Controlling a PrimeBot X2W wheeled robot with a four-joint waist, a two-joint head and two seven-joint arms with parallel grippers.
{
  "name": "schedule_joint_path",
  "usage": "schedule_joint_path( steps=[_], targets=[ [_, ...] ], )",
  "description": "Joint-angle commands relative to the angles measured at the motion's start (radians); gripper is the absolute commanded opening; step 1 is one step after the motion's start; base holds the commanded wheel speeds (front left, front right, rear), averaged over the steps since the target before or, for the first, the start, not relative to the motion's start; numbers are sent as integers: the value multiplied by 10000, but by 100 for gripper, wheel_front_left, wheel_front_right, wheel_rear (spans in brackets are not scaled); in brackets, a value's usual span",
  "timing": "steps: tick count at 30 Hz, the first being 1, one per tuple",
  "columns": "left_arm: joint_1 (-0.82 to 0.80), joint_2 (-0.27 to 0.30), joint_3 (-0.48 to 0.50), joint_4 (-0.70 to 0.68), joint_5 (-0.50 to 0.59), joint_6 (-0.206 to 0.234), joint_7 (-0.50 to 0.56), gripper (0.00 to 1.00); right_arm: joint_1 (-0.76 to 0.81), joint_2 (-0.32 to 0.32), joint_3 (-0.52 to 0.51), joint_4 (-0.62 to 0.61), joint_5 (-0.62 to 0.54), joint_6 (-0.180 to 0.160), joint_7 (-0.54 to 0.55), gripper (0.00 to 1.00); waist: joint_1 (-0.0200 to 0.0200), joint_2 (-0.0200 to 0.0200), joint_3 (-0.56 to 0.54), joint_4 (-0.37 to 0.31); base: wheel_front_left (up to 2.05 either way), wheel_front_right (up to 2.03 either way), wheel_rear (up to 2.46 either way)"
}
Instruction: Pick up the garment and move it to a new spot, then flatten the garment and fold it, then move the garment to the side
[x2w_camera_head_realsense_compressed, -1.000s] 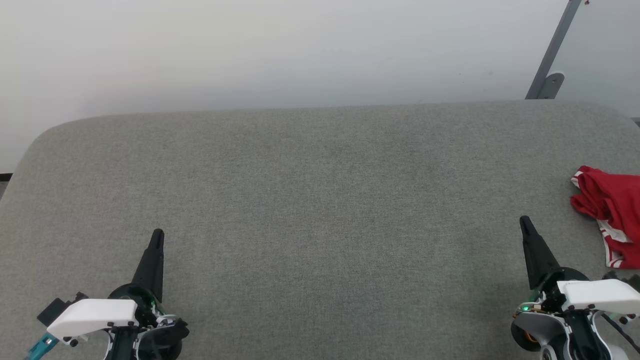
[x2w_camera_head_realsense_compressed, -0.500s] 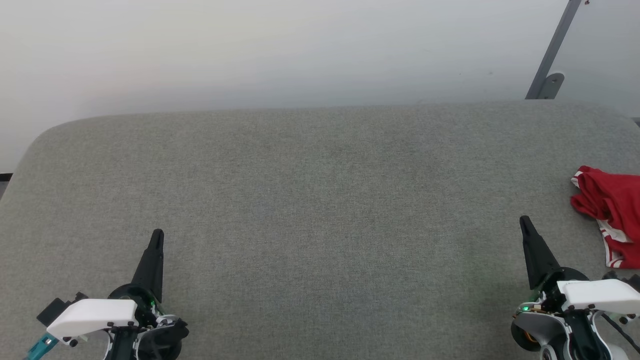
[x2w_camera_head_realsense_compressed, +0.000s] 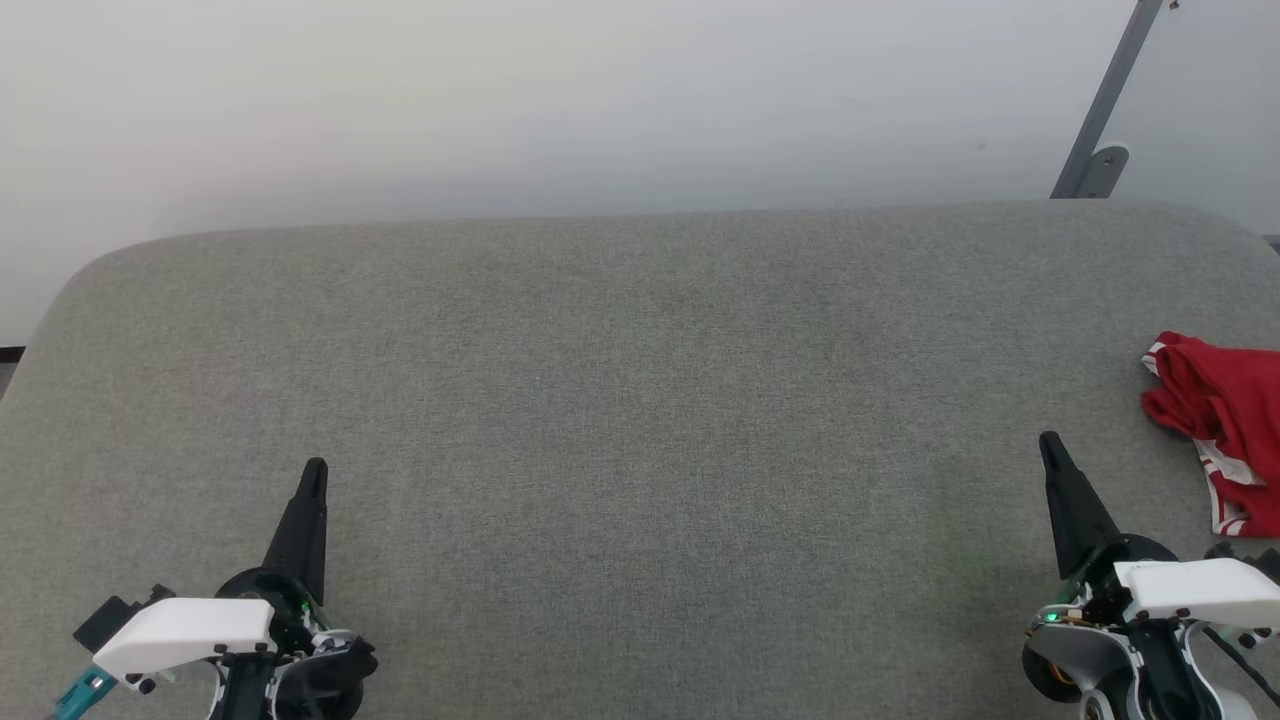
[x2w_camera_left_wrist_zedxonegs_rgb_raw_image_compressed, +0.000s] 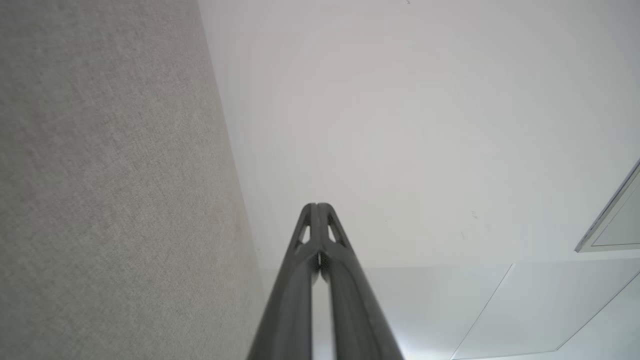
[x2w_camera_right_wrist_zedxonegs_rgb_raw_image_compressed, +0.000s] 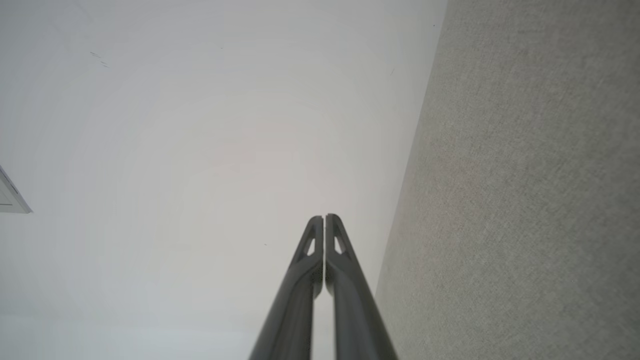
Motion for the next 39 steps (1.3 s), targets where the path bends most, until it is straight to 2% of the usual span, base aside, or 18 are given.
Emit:
schedule_joint_path(
  steps=[1, 39],
  targets=[
    [-139, -12, 34, -6, 23, -31, 42, 0, -44, 20, -4, 11, 26, 0, 19, 0, 0, 0, 0, 0, 0, 0, 0],
    [-136, -64, 108, -3, 89, -31, 97, 0, -43, 20, -5, 11, 23, 0, 20, 0, 0, 0, 0, 0, 0, 0, 0]
  ],
)
